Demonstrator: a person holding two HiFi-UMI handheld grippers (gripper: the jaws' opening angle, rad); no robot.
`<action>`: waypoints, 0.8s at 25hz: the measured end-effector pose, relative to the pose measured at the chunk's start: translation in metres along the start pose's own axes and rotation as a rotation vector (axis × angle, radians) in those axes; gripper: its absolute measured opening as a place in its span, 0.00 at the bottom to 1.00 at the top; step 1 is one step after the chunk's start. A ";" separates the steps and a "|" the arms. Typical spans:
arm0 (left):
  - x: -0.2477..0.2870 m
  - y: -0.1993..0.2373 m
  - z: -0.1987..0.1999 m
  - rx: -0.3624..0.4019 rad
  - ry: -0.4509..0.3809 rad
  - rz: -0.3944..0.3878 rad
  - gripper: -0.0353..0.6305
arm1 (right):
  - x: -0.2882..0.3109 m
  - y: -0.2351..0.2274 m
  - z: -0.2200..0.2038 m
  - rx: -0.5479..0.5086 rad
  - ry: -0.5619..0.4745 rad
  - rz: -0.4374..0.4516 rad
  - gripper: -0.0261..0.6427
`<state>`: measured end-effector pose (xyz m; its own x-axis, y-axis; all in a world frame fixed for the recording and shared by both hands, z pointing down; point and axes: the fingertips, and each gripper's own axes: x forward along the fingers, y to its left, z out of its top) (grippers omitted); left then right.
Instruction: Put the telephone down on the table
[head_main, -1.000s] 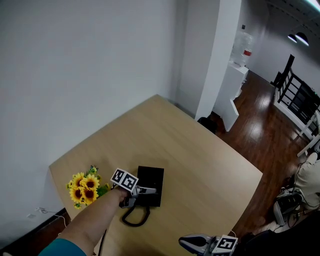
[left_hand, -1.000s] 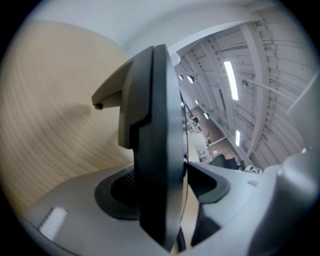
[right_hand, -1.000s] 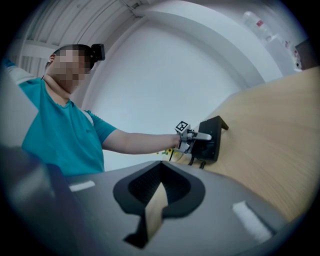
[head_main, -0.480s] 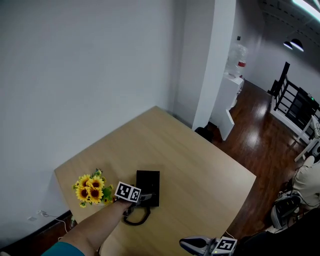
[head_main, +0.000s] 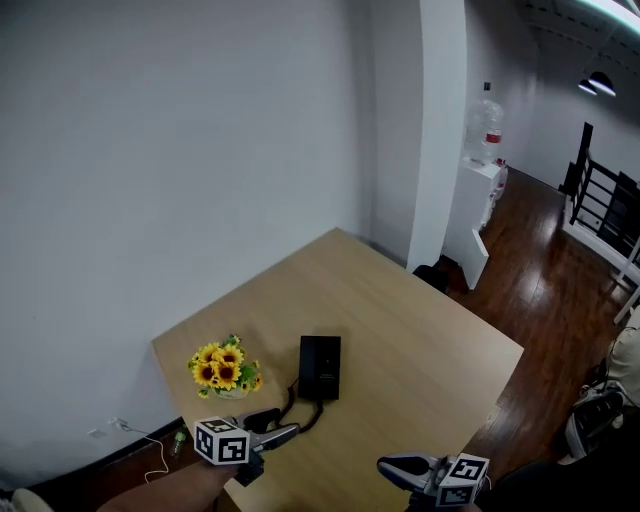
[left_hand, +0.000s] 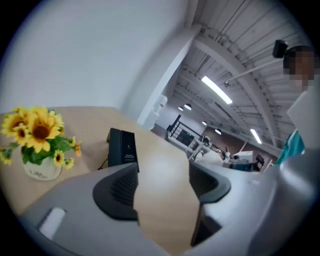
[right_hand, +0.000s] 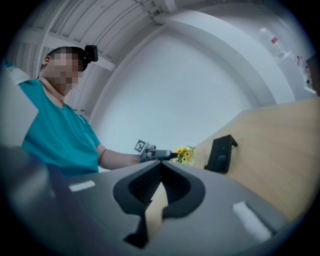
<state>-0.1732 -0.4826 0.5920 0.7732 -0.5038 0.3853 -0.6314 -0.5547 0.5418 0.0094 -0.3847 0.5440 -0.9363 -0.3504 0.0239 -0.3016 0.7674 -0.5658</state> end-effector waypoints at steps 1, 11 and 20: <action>-0.023 -0.016 0.002 -0.002 -0.070 -0.001 0.48 | 0.001 0.002 0.004 -0.013 0.001 0.018 0.04; -0.224 -0.113 0.019 0.079 -0.521 0.146 0.06 | 0.025 0.083 0.043 -0.148 0.035 0.204 0.04; -0.312 -0.196 -0.067 0.118 -0.481 -0.051 0.06 | 0.009 0.220 -0.023 -0.111 0.009 0.141 0.04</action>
<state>-0.2864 -0.1723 0.4152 0.7062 -0.7067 -0.0429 -0.6171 -0.6441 0.4520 -0.0693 -0.2064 0.4382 -0.9722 -0.2303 -0.0417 -0.1844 0.8634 -0.4696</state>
